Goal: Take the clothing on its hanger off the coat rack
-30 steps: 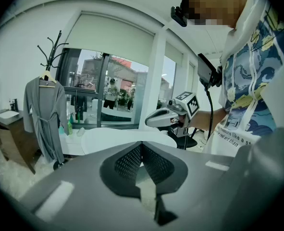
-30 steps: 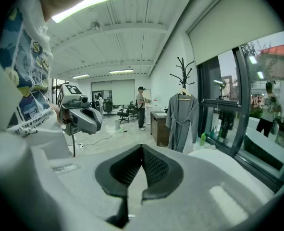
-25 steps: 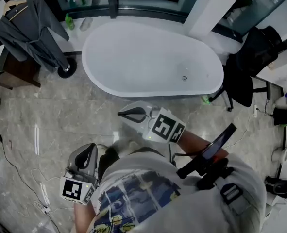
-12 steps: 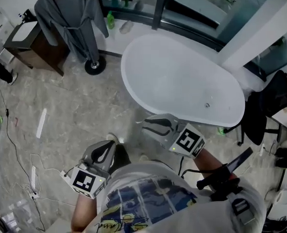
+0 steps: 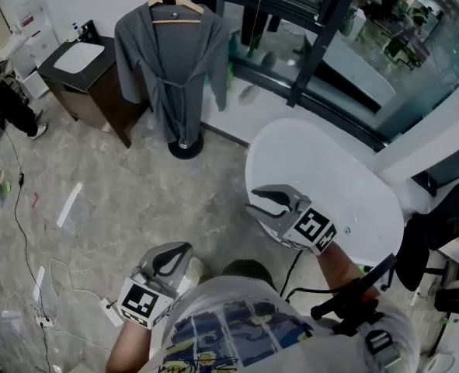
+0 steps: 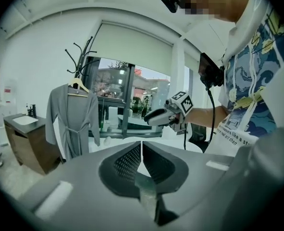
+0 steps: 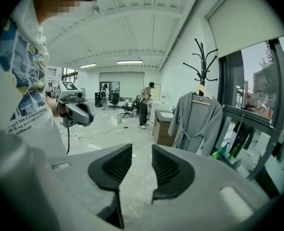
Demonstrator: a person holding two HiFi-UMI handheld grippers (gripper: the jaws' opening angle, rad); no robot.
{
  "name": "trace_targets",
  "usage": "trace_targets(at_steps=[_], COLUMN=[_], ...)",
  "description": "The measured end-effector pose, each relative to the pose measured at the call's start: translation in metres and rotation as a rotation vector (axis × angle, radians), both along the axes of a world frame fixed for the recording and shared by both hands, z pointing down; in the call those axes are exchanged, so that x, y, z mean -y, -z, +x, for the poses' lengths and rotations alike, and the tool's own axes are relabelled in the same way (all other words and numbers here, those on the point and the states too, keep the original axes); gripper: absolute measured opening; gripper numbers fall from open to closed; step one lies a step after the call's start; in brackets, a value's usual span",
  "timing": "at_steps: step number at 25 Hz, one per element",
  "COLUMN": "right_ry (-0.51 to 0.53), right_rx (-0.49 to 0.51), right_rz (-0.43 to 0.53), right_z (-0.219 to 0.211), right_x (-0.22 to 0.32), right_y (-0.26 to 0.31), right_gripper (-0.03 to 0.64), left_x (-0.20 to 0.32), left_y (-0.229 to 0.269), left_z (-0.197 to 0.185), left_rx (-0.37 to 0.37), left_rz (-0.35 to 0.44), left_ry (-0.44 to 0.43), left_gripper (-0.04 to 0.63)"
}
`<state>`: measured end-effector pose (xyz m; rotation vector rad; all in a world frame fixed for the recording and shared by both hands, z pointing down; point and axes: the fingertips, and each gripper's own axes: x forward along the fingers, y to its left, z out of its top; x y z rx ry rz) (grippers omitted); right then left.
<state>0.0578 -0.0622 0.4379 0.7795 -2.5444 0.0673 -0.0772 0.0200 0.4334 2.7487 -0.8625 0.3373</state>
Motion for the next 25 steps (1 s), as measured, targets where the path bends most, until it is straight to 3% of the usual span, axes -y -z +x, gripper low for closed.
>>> trace_targets(at_steps=[9, 18, 25], right_ry=[0.025, 0.013, 0.068], right_rx=[-0.106, -0.143, -0.121], right_rz=[0.086, 0.183, 0.153], right_z=[-0.003, 0.005, -0.019], right_x=[0.204, 0.465, 0.589], right_y=[0.019, 0.090, 0.110], right_gripper=[0.160, 0.206, 0.281], left_x=[0.098, 0.221, 0.271], left_y=[0.000, 0.027, 0.023], left_z=[-0.047, -0.047, -0.042], left_rx=[0.004, 0.002, 0.031], left_rz=[-0.021, 0.032, 0.022], left_ry=[0.159, 0.297, 0.359], left_gripper=[0.014, 0.014, 0.014])
